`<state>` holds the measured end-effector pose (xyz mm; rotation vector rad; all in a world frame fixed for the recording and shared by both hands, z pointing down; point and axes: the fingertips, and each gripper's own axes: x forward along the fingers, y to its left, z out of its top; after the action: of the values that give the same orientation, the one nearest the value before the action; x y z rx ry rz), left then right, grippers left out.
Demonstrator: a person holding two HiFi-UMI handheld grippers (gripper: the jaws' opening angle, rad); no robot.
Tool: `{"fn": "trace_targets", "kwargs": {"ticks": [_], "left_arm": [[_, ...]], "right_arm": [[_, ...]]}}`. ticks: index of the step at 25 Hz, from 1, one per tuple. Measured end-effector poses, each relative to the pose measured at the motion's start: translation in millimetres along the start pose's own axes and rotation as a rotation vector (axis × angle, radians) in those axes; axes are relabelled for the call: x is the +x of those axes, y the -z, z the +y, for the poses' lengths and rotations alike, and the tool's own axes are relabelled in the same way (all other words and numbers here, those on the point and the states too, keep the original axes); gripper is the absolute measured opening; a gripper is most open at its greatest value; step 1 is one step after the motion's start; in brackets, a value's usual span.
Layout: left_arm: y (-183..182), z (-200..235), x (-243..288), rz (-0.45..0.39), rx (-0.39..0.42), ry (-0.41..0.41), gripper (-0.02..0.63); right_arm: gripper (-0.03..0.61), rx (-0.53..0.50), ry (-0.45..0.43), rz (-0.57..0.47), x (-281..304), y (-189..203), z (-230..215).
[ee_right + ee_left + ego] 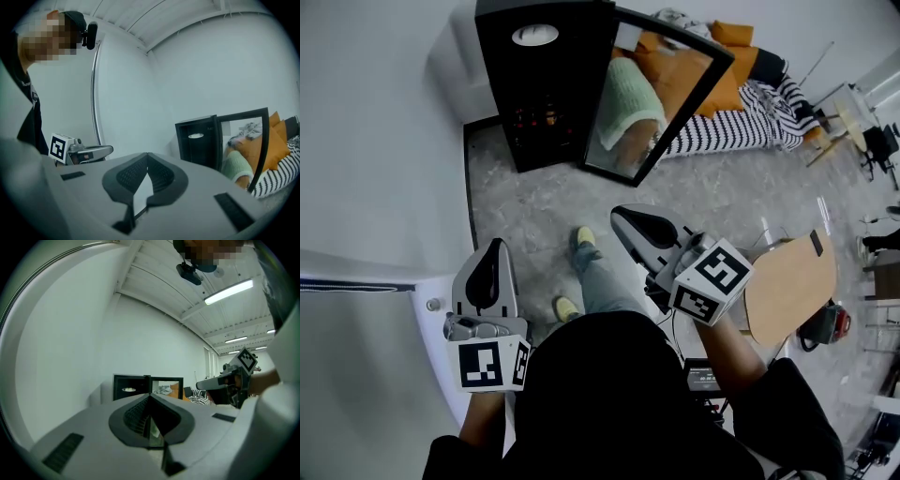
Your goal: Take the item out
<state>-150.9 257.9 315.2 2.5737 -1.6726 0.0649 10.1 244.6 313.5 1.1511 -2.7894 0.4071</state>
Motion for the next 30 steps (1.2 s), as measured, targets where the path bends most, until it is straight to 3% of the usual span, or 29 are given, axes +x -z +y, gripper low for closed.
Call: {"fn": "trace_targets", "kwargs": {"ticks": [16,30], "left_arm": [[1,15,55,0.012,0.048,0.015,0.009],[6,56,229,0.092,0.040,0.082,0.009]], "right_arm": [[0.008,0.011,-0.034,-0.009,46,-4,-42],[0.008,0.111,-0.024,0.047,153,-13,-184]]}}
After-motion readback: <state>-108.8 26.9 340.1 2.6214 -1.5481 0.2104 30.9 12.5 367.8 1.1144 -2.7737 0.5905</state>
